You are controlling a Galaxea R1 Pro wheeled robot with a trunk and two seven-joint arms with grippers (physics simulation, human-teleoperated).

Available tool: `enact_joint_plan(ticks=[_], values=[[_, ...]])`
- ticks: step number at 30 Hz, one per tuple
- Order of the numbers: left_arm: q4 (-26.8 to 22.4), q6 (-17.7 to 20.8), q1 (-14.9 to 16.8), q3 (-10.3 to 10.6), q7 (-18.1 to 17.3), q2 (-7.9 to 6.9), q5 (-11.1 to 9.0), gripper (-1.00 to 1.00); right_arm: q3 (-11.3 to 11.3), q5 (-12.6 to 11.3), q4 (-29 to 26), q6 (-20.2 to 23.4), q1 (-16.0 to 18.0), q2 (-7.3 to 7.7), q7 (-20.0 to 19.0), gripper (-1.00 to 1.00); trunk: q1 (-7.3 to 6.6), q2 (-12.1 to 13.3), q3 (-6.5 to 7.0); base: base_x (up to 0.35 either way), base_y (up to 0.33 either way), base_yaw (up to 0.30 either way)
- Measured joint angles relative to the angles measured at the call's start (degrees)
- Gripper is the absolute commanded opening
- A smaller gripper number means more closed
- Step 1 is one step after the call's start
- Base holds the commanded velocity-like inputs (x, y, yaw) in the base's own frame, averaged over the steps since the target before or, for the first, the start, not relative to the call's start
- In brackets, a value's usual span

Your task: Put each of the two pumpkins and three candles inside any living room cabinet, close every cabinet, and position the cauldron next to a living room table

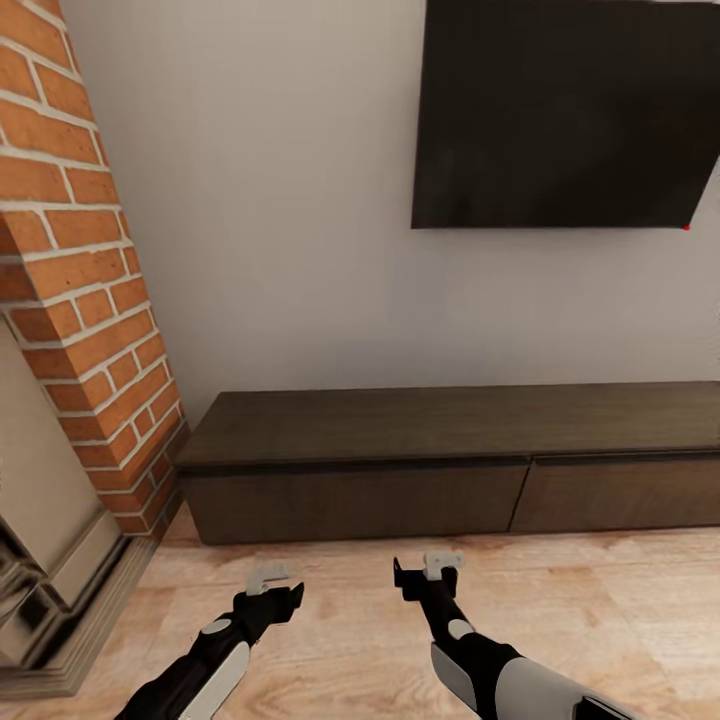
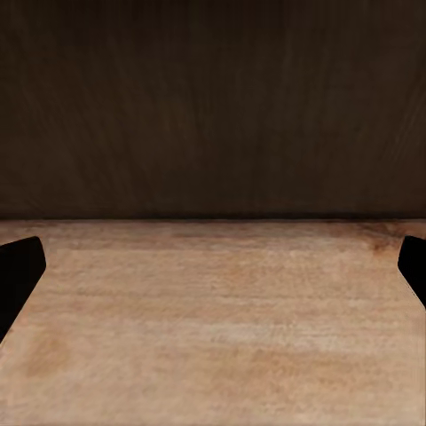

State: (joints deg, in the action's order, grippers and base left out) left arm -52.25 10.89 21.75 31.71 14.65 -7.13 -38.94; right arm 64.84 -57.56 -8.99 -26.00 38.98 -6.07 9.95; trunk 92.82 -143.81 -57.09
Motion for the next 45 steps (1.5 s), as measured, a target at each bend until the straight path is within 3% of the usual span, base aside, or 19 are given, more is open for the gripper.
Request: enact_joint_plan(ticks=[6,16,19,22,27,32,45], values=[[-0.1,0.6,0.0,-2.2,-0.1,-0.08,-0.3,1.0,0.0,-0.1,-0.1,0.5,0.0,-0.01,-1.7,1.0,-0.15,0.1,1.33,0.0,0.0,0.0],[0.5,3.0,0.0,-2.5,-0.2,0.44,-0.4,1.0,0.0,-0.2,-0.7,1.4,0.0,-0.08,-1.6,1.0,-0.41,0.2,3.55,0.0,0.0,0.0],[0.5,3.2,0.0,-2.5,-0.2,0.6,-0.4,1.0,-0.1,-0.5,-0.8,3.6,0.0,-0.1,-1.6,1.0,-0.49,0.3,4.21,-0.003,0.0,0.0],[0.3,3.6,0.0,-2.6,-0.2,0.37,-0.5,1.0,-0.5,-0.6,-0.8,8.9,0.0,-0.22,-1.7,1.0,-0.55,0.3,4.88,-0.162,0.0,0.0],[0.0,6.4,0.0,-2.4,-0.3,0.13,-4.1,1.0,-0.7,-0.7,-0.8,12.9,0.0,-0.49,-1.9,1.0,-0.69,0.4,5.99,-0.104,0.0,0.0],[0.0,6.9,0.0,-2.3,-0.4,0.15,-5.3,1.0,-0.7,-0.8,-0.8,13.4,0.0,-0.52,-2.0,1.0,-0.82,0.4,7.1,-0.014,0.0,0.0],[0.0,7.1,0.0,-2.1,-0.3,0.26,-5.5,1.0,-0.6,-0.8,-0.8,13.6,0.0,-0.44,-2.0,1.0,-1.31,0.9,9.95,-0.07,0.0,0.0]])
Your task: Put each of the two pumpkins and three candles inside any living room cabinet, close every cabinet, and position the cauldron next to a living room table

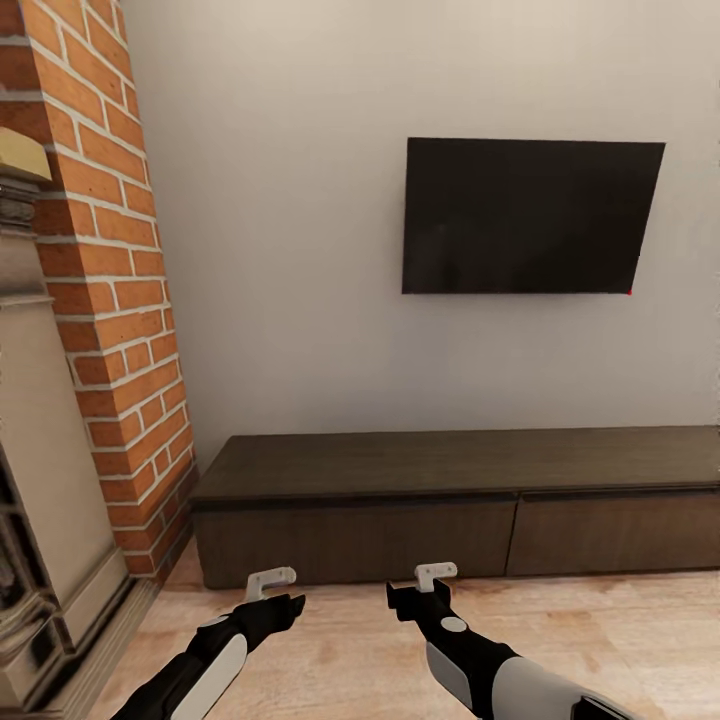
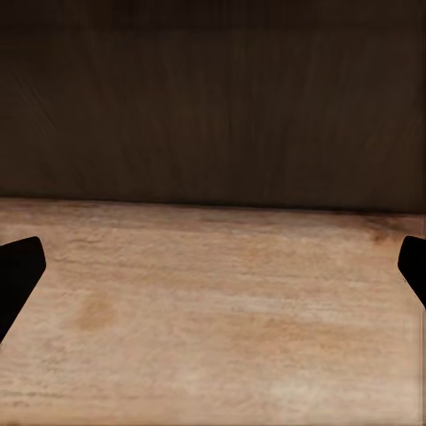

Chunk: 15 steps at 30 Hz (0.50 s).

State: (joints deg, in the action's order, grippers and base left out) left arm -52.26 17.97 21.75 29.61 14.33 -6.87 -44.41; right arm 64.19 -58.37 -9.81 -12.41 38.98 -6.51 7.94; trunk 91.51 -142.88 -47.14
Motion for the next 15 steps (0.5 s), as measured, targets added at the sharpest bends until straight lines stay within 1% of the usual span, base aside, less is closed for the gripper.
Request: enact_joint_plan(ticks=[15], values=[[0.0,0.2,0.0,0.0,0.0,0.08,-0.1,1.0,0.0,0.0,0.0,0.0,0.0,0.12,-0.3,1.0,-3.3,6.0,2.69,-0.004,0.0,0.0]])
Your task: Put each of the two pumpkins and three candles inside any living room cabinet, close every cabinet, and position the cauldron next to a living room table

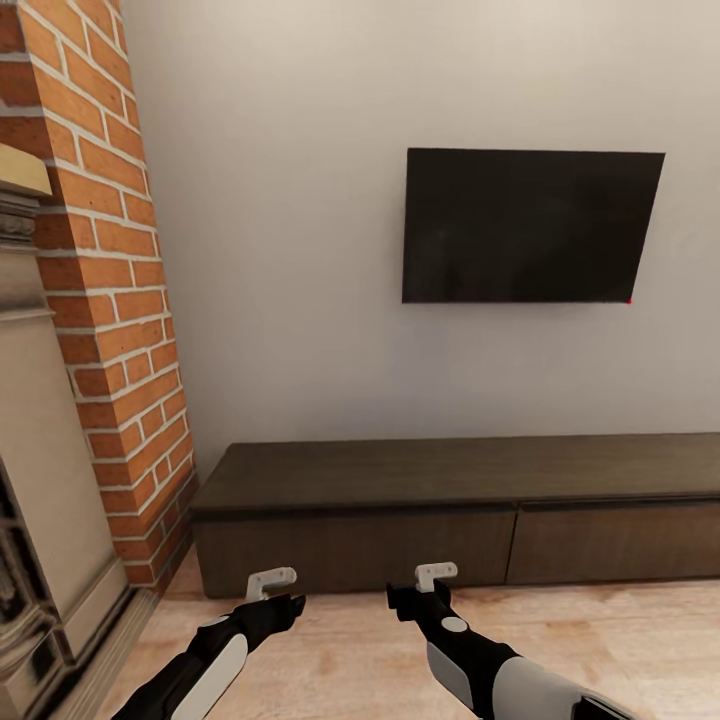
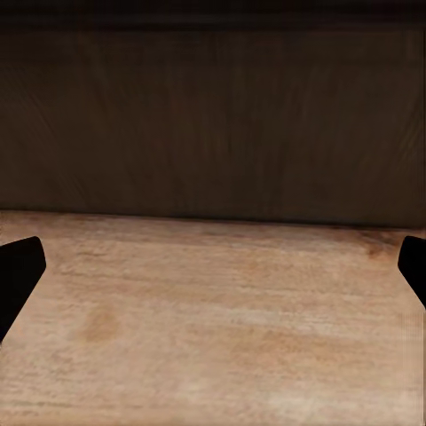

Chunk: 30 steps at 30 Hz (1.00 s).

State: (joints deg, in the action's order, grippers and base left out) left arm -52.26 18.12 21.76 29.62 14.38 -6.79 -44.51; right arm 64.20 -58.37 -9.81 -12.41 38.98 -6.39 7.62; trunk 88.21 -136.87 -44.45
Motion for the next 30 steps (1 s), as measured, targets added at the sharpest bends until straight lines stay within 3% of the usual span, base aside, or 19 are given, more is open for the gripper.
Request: enact_joint_plan(ticks=[4,20,23,26,30], values=[[0.0,1.8,0.0,0.0,0.0,-0.01,0.1,1.0,0.0,0.0,0.0,0.0,0.0,0.01,0.0,1.0,-0.88,1.6,0.72,0.0,0.0,0.0],[0.0,2.2,0.1,0.0,0.0,0.01,0.1,1.0,0.0,0.0,0.0,0.0,0.0,0.05,0.0,1.0,-4.39,8.0,3.59,0.0,0.0,0.0],[0.0,3.8,0.2,-0.1,0.0,0.02,0.1,1.0,0.0,0.0,0.0,0.1,0.0,0.03,0.0,1.0,-5.05,9.2,4.13,0.0,0.0,0.0],[0.0,6.2,0.3,-0.1,0.0,0.05,0.2,1.0,0.0,0.0,0.0,1.7,0.0,-0.05,0.0,1.0,-5.71,10.4,4.67,0.0,0.0,0.0],[0.2,8.4,0.3,-0.1,0.1,0.12,0.1,1.0,-0.1,-0.1,0.0,8.3,0.0,-0.2,-0.3,1.0,-6.59,12.0,5.38,0.0,0.0,0.0]])
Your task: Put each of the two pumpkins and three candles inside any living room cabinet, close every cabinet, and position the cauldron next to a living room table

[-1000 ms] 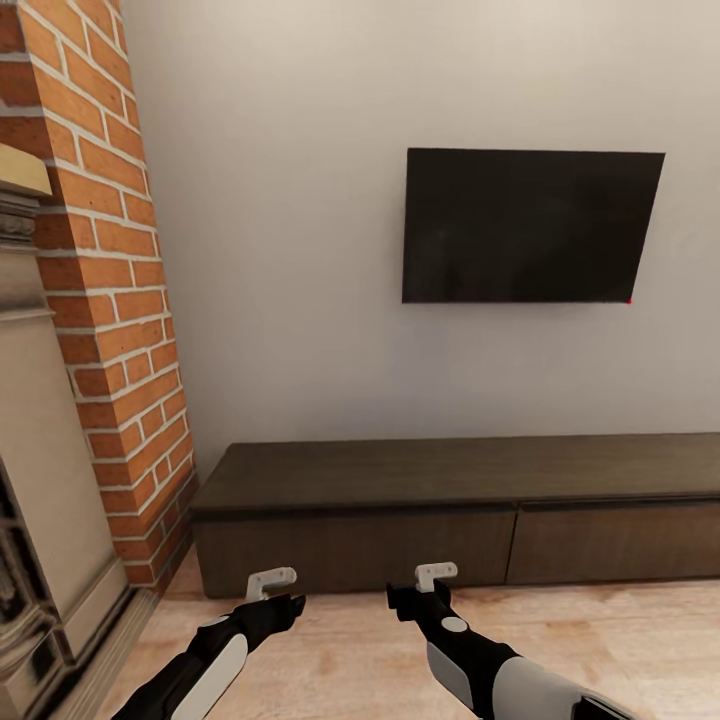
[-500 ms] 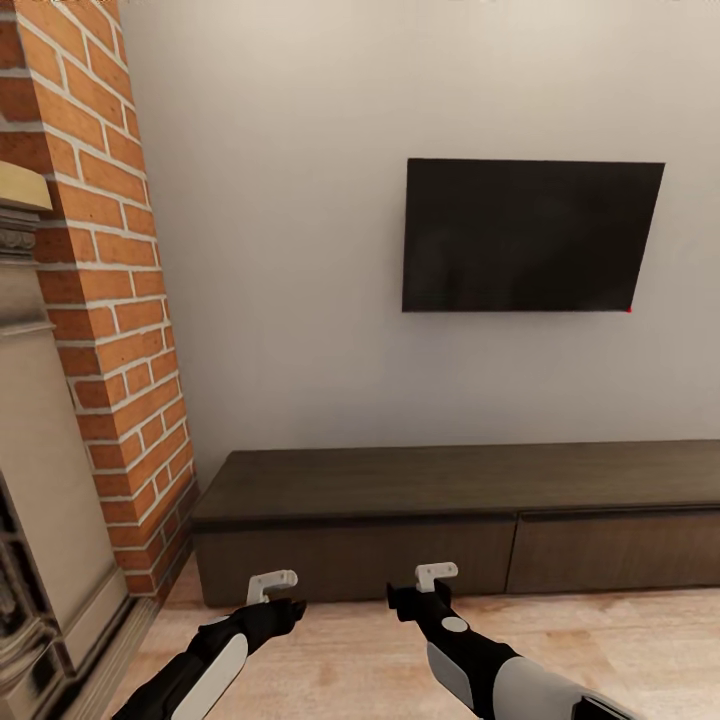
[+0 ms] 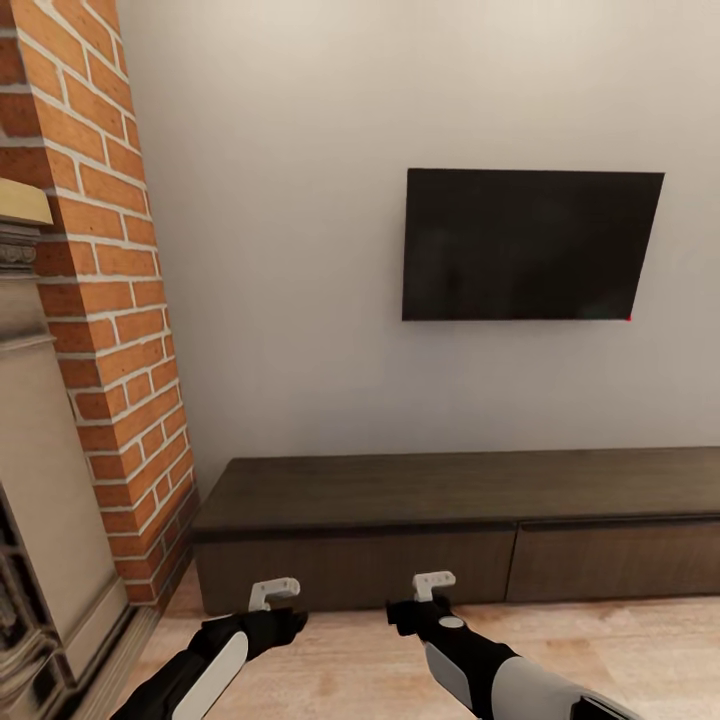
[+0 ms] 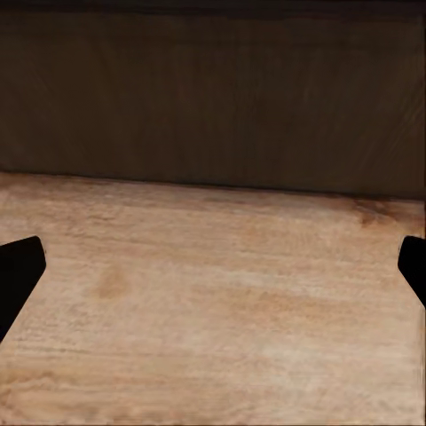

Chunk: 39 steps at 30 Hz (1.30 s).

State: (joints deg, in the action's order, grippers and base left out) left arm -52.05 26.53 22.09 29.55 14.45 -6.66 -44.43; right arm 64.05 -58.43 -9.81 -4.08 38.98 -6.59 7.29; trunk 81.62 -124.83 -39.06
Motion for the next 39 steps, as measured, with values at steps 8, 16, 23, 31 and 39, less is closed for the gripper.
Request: enact_joint_plan(ticks=[8,16,23,31,39], values=[[0.2,4.8,0.1,0.0,0.1,0.19,0.1,1.0,-0.1,-0.6,0.1,8.0,0.1,0.02,-0.3,1.0,-1.76,3.2,1.44,0.0,0.0,0.0],[0.5,6.5,0.1,0.0,0.2,0.1,0.0,1.0,-3.0,-5.8,0.1,10.5,0.1,0.24,-0.6,1.0,-3.52,6.4,2.87,0.0,0.0,0.0],[0.5,6.8,0.1,-0.1,0.2,-0.05,0.0,1.0,-3.3,-6.4,0.1,13.8,0.1,0.25,-3.3,1.0,-5.03,9.2,4.13,-0.123,0.0,0.0],[0.5,6.8,0.1,-0.1,0.3,0.1,0.0,1.0,-3.3,-6.3,0.1,13.9,0.1,0.24,-3.6,1.0,-6.8,12.4,5.56,-0.191,0.0,0.0],[0.5,6.8,0.1,-0.1,0.3,0.14,-0.1,1.0,-3.3,-6.2,0.1,13.9,0.1,0.24,-3.7,1.0,-8.57,15.6,7.0,-0.014,0.0,0.0]])
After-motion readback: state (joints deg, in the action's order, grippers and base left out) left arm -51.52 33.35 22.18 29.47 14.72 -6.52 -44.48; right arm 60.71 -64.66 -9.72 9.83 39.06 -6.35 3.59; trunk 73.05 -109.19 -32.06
